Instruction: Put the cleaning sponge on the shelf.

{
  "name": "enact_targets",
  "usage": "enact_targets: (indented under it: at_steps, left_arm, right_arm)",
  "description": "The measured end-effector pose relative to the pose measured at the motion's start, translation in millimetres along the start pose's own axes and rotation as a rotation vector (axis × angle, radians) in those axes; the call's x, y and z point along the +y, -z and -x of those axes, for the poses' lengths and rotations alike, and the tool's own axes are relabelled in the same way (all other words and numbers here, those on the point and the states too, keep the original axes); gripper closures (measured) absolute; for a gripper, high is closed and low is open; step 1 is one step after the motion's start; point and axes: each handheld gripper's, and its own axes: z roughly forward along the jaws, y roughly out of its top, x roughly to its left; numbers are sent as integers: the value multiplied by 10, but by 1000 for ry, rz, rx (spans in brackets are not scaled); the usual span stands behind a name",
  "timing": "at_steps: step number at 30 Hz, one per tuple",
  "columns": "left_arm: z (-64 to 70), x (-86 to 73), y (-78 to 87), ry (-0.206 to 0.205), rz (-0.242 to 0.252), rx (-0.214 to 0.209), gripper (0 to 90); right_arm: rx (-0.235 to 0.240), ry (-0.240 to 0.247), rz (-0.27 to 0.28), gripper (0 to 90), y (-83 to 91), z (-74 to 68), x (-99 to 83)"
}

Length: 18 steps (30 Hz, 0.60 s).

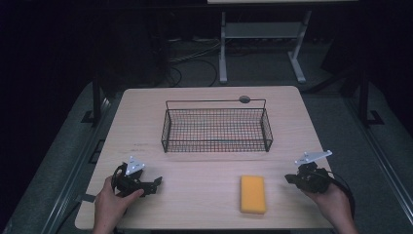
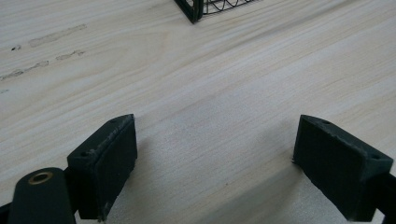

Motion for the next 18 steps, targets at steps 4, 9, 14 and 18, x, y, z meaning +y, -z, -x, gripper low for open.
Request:
enact_targets:
  at_steps: [4,9,14,18]
  left_arm:
    - [0,0,0,-1,0,0,127]
    - [-2,0,1,-3,-2,-1,127]
    - [-1,0,1,-2,-1,-1,127]
    - [0,0,0,0,1,-1,127]
  right_arm:
    - [9,10,-6,896,-3,-25,39]
    - [18,35,-9,896,-29,-67,91]
    - [29,41,-16,897,-64,-103,128]
    - [43,61,-22,897,-105,-158,189]
